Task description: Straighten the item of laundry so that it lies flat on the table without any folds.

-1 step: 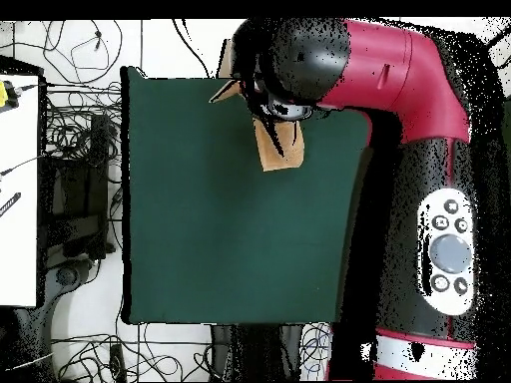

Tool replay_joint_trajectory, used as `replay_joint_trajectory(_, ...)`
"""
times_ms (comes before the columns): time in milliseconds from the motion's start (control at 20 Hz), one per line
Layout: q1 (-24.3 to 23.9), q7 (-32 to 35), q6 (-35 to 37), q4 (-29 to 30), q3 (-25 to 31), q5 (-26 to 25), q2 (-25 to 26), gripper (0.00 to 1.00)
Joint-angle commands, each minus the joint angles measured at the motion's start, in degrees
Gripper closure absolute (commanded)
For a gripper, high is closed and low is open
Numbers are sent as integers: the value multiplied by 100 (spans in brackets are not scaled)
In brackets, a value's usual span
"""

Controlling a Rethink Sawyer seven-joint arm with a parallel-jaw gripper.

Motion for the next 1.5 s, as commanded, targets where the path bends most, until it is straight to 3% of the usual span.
replay_joint_trajectory(50, 141, 1265, -86, 1027, -328, 173, 78, 100)
replay_joint_trajectory(400, 253, 1489, -506, 1412, -449, 119, 79, 100)
replay_joint_trajectory(1050, 373, 1361, -406, 1374, -551, 216, 211, 100)
replay_joint_trajectory(1500, 522, 1569, -659, 1769, -729, 226, 84, 100)
